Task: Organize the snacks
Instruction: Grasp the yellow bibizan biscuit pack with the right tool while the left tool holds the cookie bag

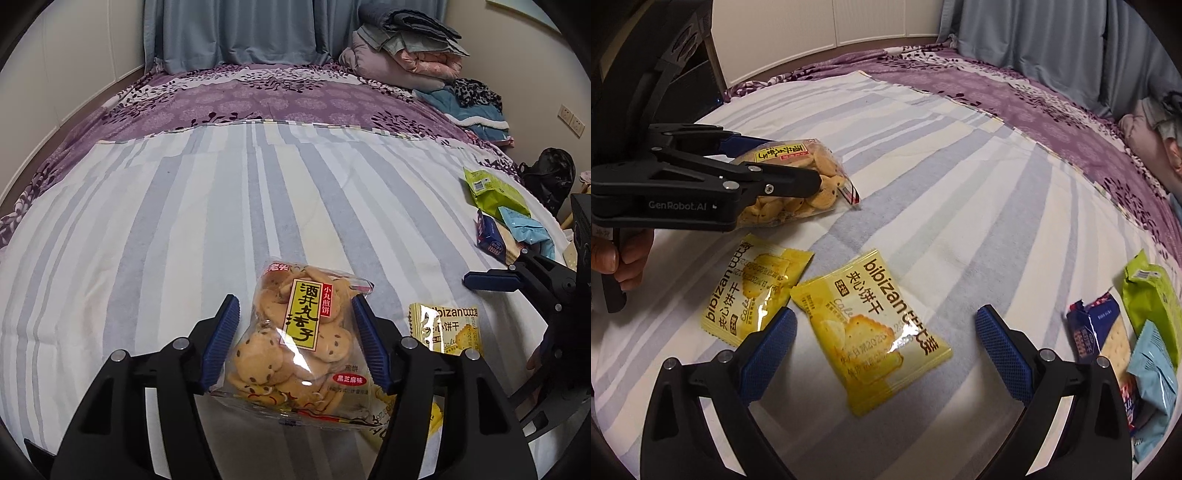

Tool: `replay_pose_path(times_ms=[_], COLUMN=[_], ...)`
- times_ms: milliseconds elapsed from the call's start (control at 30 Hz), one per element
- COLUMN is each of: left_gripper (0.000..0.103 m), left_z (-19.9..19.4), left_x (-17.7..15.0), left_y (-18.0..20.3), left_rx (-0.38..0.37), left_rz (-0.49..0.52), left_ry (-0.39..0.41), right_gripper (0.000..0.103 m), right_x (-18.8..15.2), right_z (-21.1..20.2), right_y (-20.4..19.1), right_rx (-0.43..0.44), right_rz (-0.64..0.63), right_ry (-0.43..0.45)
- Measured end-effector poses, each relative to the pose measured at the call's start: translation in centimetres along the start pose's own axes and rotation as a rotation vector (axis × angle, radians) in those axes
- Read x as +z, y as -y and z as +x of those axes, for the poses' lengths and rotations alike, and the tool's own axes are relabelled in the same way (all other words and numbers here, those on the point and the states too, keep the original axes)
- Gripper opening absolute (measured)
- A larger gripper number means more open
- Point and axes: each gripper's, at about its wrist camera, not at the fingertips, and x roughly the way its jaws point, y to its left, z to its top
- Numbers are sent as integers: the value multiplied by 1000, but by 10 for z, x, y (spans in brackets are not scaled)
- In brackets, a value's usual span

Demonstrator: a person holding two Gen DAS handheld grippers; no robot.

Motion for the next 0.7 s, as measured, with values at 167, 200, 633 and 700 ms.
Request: replay_pose_path(times_ms=[167,200,633,700], left_gripper=[78,83,82,78], left_z=[3,4,15,14], left_x=[-2,-2,-5,-7], left_y=[-3,-4,3,5], left_rx=[18,19,10,13], left_rz=[-7,-11,15,22], left_ry=[-7,-10,-25,-24], right_gripper=[78,70,49,49], right_x=[-3,-5,-39,-43], right_z=[-6,-9,-39,-43], right_y=[-1,-1,9,12], right_rx=[4,3,-77,-82], right_rz=[-1,1,175,201], right_ry=[10,14,36,43])
